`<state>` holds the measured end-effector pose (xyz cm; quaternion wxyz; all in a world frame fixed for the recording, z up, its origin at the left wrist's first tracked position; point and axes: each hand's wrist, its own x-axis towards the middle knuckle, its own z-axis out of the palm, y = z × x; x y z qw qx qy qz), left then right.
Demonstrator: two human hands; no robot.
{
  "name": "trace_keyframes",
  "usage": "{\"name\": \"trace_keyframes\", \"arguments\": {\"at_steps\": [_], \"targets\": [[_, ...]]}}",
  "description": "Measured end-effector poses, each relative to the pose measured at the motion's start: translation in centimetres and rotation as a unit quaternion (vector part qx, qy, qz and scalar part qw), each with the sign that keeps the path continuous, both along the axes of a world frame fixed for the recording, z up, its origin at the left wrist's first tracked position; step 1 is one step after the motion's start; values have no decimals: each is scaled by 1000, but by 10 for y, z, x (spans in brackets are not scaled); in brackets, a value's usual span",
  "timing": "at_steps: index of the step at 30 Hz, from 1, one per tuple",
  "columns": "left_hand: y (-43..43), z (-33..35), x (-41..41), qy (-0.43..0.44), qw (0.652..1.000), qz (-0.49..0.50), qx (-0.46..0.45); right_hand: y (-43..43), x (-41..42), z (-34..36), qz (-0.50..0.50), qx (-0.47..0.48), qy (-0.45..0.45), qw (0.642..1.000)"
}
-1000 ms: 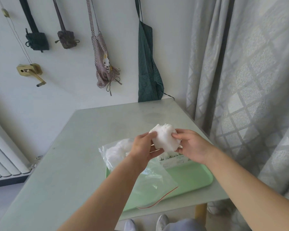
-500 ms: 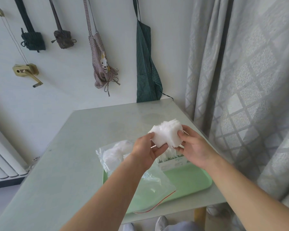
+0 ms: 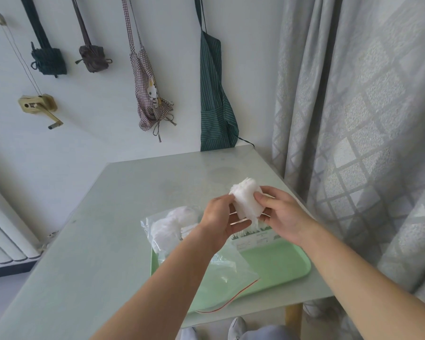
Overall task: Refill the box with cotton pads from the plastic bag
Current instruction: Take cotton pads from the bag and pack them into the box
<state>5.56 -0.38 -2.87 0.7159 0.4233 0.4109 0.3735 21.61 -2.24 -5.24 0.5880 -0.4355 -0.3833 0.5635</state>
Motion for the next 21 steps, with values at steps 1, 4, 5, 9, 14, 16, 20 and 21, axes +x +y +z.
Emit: {"name": "trace_keyframes", "arguments": {"at_steps": [1,4,5,9,14,16,20,21], "targets": [[1,0,0,-5,1000,4,-15,1,-1,0,-13,-3,-13,1000],[5,0,0,0,999,-17,-29,5,-2,-1,-29,-16,-68,997],[7,-2,-1,16,999,-39,-5,5,-3,0,-29,-19,-89,995],[13,-7,-5,97,983,-99,120,9,2,7,-13,-18,-117,993],[27,-6,-9,156,964,-138,165,16,16,28,102,-1,-215,971],[32,-3,-9,209,951,-138,182,21,18,35,101,12,-327,940],[38,-3,-7,291,932,-108,189,32,20,39,90,5,-451,888],[42,-5,-7,310,925,-101,195,34,21,38,85,-2,-463,882]]}}
